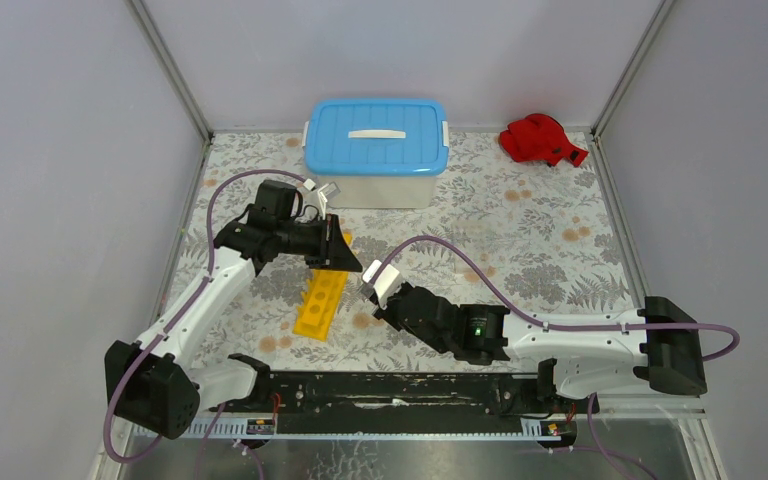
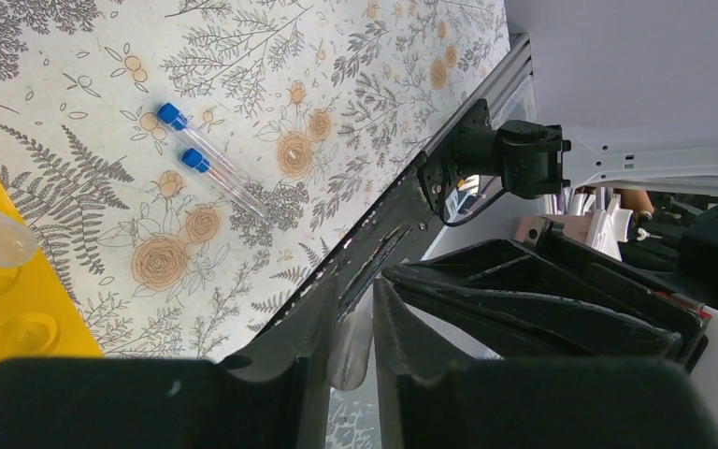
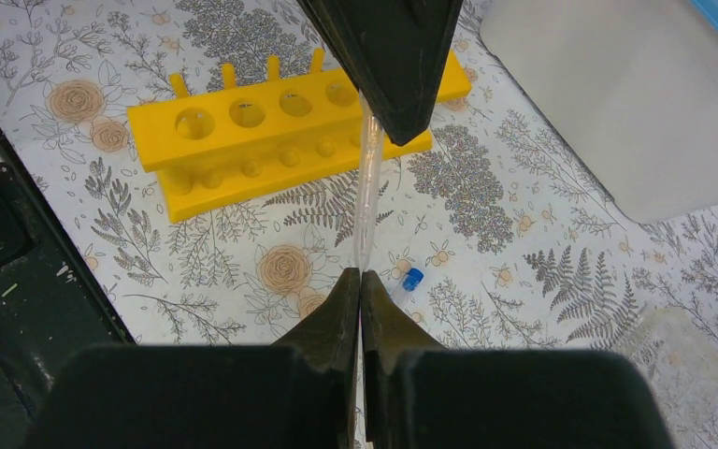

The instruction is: Organize the chemistry lab equipment

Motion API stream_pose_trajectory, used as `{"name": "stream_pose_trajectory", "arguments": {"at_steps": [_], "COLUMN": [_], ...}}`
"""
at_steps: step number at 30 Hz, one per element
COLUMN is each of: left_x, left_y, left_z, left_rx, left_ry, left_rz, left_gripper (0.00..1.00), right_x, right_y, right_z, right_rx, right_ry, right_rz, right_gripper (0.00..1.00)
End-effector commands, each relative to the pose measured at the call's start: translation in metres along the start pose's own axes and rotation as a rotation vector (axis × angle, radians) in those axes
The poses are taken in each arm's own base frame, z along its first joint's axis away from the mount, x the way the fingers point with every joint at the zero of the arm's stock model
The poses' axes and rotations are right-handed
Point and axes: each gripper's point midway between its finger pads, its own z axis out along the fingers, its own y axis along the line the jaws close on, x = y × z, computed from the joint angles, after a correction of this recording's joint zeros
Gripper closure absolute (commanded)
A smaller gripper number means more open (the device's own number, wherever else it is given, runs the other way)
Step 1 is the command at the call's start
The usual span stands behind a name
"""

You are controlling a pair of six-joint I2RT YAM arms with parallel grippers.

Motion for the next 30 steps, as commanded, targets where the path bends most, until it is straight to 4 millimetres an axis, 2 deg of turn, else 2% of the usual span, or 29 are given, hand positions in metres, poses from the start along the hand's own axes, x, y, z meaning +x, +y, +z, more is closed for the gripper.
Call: {"name": "stream_pose_trajectory", "arguments": {"at_steps": [1,8,14,20,27,30], "left_x": [0.000,0.002,0.000,-0.004,-0.003,-0.002], "left_y": [-0.006,-0.005,-0.007,-0.017,-0.022,-0.022], "left_z": [-0.004,-0.003,-0.004,-0.004,-0.006,-0.006], "left_rx": [0.027,0.029,0.035,0.079,0.101,0.104], "left_ry": [-0.013,-0.011,-0.015,-0.024,-0.020,-0.020], "left_rz": [0.030,0.031,0.031,0.026,0.026,0.029], "left_gripper": [0.78,0.91,0.95,0.95,0.70,0.64], "right_x": [-0.021,-0.020,-0.020,-0.020,-0.022,-0.022], "right_y": [-0.008,-0.009,-0.010,-0.011,-0.014,-0.015], "right_z": [-0.002,-0.001,-0.002,-0.002,-0.003,-0.004], "right_rx": [0.019,0.021,0.024,0.030,0.039,0.043], "right_ry": [-0.070,-0.071,-0.076,-0.086,-0.095,-0.096], "right_rz": [0.028,0.029,0.033,0.037,0.037,0.035], "right_gripper": [0.96,0.96,0.96,0.96,0.96,0.96]}}
